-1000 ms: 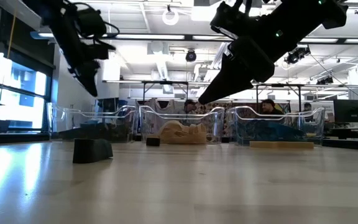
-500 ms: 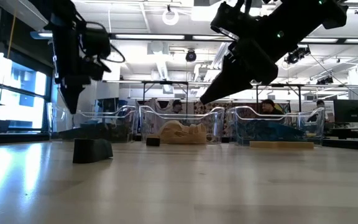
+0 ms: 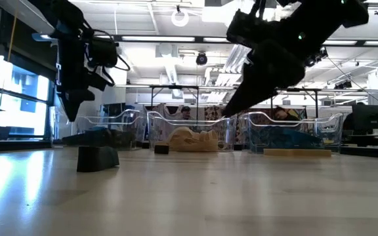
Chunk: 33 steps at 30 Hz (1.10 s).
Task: Sort rubber bands into baskets
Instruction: Put the brown rubber band into the middle transparent bin
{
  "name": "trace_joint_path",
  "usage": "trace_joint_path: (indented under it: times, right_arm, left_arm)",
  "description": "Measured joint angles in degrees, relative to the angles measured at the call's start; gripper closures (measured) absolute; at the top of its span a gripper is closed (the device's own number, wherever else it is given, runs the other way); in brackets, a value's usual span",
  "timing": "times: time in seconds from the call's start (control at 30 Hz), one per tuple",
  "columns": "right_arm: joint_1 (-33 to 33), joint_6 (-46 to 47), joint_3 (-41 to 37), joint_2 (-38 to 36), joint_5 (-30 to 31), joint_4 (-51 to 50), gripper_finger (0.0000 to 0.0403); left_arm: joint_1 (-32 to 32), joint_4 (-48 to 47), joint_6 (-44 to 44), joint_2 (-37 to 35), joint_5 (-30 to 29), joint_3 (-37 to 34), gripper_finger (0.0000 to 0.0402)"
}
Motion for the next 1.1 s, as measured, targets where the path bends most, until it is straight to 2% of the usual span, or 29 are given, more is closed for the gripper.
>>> trace_joint_path:
  times: [0.13,0.43,0.63,0.73,0.83,0.97,1.1]
  right_arm:
    - [0.69,6.73,3.13,-2.22,-2.1,-10.19,0.0348]
    - [4.64,23.75,12.06,-4.1,-8.19,-35.93,0.0234]
    - [7.14,29.25,14.23,-4.1,-8.91,-43.17,0.0189]
    - [7.5,29.55,14.28,-4.08,-9.92,-44.11,0.0189]
    - [7.48,30.54,14.28,-4.08,-10.91,-45.51,0.0205]
    - [7.48,31.46,14.28,-4.08,-12.74,-48.57,0.0251]
    - [7.94,32.93,14.28,-4.06,-16.46,-50.75,0.0312]
  left_arm:
    - [-2.34,1.58,-1.07,-3.19,-0.44,0.0,0.0401]
    - [-8.08,4.26,-3.72,-12.98,-0.5,0.11,0.0401]
    - [-8.6,3.83,-3.66,-13.47,6.56,0.08,0.0401]
    - [-8.49,4.59,-5.24,-10.7,7.16,0.08,0.0401]
    - [-8.39,7.73,-5.04,-6.98,8.93,0.06,0.0402]
    - [-8.42,13.83,-3.68,-1.77,10.85,0.06,0.0401]
    - [-7.74,15.01,-3.38,2.19,10.75,0.04,0.0401]
